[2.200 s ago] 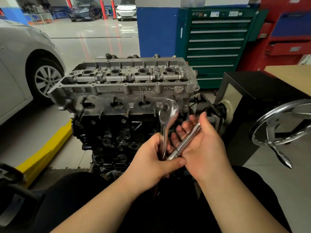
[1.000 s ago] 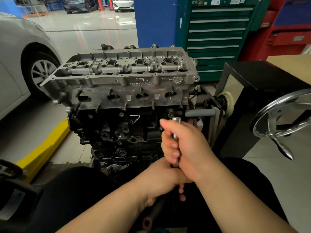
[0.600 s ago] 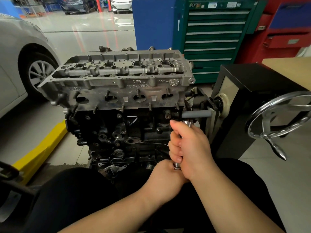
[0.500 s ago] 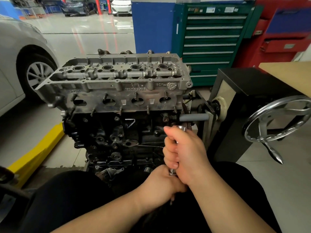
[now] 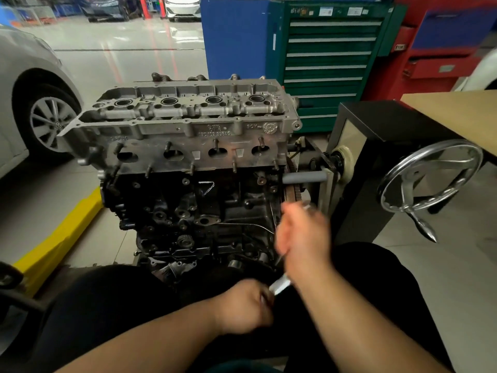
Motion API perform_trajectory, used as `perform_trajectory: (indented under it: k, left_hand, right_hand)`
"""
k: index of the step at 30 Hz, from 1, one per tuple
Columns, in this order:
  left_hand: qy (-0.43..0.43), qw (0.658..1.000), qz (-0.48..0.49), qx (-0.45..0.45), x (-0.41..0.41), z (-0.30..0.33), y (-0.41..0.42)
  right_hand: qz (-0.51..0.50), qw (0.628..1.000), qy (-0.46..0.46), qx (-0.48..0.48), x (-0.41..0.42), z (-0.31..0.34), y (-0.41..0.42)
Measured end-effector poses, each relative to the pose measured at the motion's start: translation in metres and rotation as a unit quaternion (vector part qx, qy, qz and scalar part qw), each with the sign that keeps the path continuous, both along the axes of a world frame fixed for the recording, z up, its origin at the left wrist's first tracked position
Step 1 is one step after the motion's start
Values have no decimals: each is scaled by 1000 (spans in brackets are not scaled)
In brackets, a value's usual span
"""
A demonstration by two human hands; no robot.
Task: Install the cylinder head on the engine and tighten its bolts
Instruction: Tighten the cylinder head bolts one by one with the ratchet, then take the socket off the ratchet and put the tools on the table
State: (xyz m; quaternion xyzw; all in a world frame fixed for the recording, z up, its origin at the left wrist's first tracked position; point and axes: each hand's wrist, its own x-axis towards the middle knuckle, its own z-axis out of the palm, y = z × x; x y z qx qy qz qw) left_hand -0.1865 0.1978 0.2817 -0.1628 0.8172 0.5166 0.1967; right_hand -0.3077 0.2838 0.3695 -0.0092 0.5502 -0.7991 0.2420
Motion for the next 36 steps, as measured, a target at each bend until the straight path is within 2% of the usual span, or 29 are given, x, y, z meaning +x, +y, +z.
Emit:
perform_trajectory:
  k: [2,3,5,8,11,14,18,21,25,29,34,36]
  left_hand:
    - [-93,975,-162,-117,15,-21,1]
    - [-118,963,-199,-139,21,-28,2]
    - [-142,962,-195,-128,28,-40,-2]
    - [-121,980,-113,-107,18,-36,-7]
    - [-47,998,42,9,3,-15,-1]
    - [47,979,141,139,-8,5,10]
    - [178,952,164,188,-10,28,19]
    - [232,930,162,233,-6,45,17]
    - [299,909,157,246,-9,71,14]
    - [337,914,130,186,-33,97,25]
    - [308,935,176,-1,-80,128,54]
    - [284,944,149,-75,-98,142,71]
  right_hand:
    - [-75,996,-13,-56,-40,9,33]
    - [-67,994,-15,-88,-58,10,52]
    - [10,991,-5,-130,-69,4,82]
    - [58,991,17,-117,-55,-8,86]
    - [42,992,-33,-114,-57,0,68]
    - [38,985,-101,-136,-61,-1,57]
    - [44,985,-100,-135,-58,-10,50]
    - [51,989,-90,-103,-52,-12,55]
    - [69,994,-68,-42,-36,-8,62]
    - [134,982,-103,-90,-11,11,66]
    - [45,993,-64,-84,-15,39,81]
    - [24,996,-59,-66,-26,47,95]
